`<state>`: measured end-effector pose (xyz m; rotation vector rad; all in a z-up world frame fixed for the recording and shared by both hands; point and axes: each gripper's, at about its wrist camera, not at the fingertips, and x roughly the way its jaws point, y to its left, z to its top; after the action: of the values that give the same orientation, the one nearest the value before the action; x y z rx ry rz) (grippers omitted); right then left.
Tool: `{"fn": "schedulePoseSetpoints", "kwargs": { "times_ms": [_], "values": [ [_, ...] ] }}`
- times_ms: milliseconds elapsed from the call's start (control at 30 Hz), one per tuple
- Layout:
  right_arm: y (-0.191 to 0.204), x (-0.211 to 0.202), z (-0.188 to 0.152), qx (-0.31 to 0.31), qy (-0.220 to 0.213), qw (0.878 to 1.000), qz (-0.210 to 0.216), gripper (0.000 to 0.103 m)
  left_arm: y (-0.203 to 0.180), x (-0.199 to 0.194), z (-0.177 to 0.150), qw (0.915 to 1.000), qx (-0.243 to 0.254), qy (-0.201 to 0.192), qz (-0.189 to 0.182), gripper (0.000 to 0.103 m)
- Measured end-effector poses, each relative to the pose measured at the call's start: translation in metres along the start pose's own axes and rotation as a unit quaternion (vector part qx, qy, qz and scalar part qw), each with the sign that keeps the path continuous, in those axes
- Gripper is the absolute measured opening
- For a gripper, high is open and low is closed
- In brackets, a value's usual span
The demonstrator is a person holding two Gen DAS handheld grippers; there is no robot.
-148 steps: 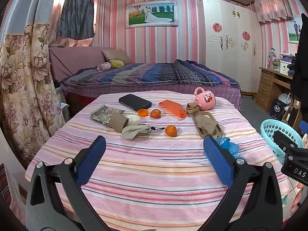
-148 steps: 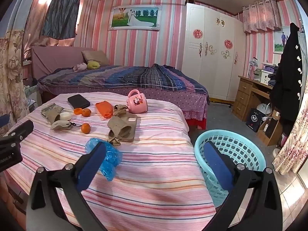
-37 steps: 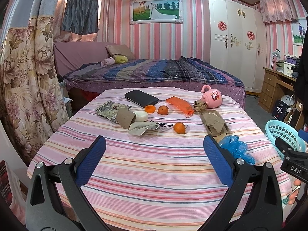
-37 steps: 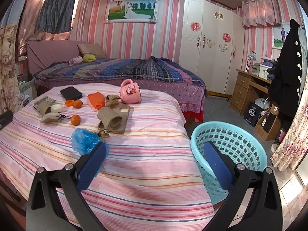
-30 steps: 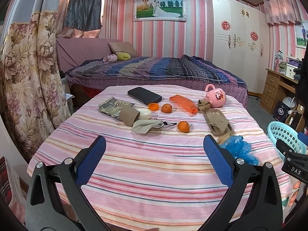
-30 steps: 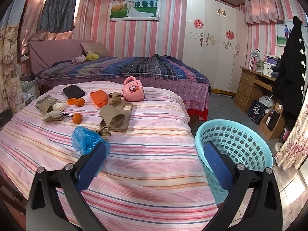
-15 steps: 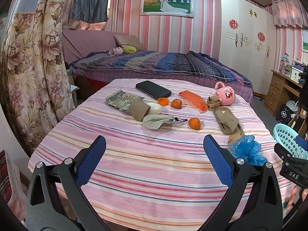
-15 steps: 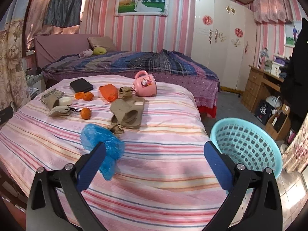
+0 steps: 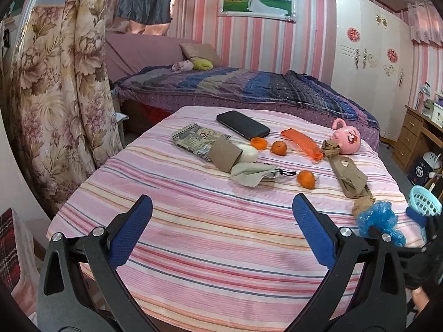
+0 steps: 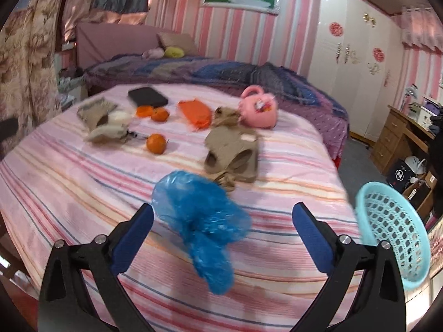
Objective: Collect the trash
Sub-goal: 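Reach the right gripper to the blue plastic bag and grasp it, then lift the blue bag with the right gripper toward the blue basket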
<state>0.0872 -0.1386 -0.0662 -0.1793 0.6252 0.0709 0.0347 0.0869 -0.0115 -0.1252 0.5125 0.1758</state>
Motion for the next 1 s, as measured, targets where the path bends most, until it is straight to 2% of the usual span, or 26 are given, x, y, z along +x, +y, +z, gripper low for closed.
{"fn": "schedulePoseSetpoints", "kwargs": {
  "times_ms": [67, 100, 167, 233, 333, 533, 733, 867, 1000],
  "values": [
    [0.001, 0.008, -0.002, -0.002, 0.013, 1.000, 0.007, 0.072, 0.004, 0.002, 0.001, 1.0000, -0.008, 0.002, -0.003, 0.098],
    [0.001, 0.010, -0.002, -0.003, 0.018, 1.000, 0.010, 0.067, 0.005, 0.002, 0.001, 0.9999, -0.010, 0.003, -0.002, 0.098],
    [0.000, 0.014, -0.003, -0.005, 0.023, 0.999, 0.022, 0.047, 0.005, 0.003, 0.001, 0.9999, -0.012, 0.003, -0.001, 0.098],
    [-0.002, 0.014, -0.002, -0.008, 0.024, 0.999, 0.038, 0.033, 0.005, 0.004, 0.001, 0.9999, -0.010, 0.003, 0.000, 0.098],
    [-0.012, -0.001, 0.002, -0.007, 0.000, 0.999, 0.045, 0.032, 0.001, 0.006, 0.002, 1.0000, -0.004, 0.003, 0.001, 0.098],
    [-0.048, -0.014, 0.021, 0.005, -0.027, 0.999, 0.023, 0.032, -0.013, 0.009, 0.003, 1.0000, 0.002, 0.003, -0.005, 0.098],
    [-0.081, -0.011, 0.023, 0.017, -0.036, 0.999, 0.008, 0.032, -0.035, 0.015, 0.000, 0.9997, -0.002, 0.011, -0.022, 0.098],
    [-0.103, -0.008, 0.016, 0.044, -0.026, 0.999, 0.019, 0.032, -0.052, 0.016, -0.003, 0.9997, -0.001, 0.006, -0.025, 0.098],
    [-0.115, -0.013, 0.016, 0.044, -0.035, 0.998, 0.012, 0.032, -0.071, 0.016, -0.006, 0.9996, 0.016, 0.003, -0.024, 0.098]
  ]
}}
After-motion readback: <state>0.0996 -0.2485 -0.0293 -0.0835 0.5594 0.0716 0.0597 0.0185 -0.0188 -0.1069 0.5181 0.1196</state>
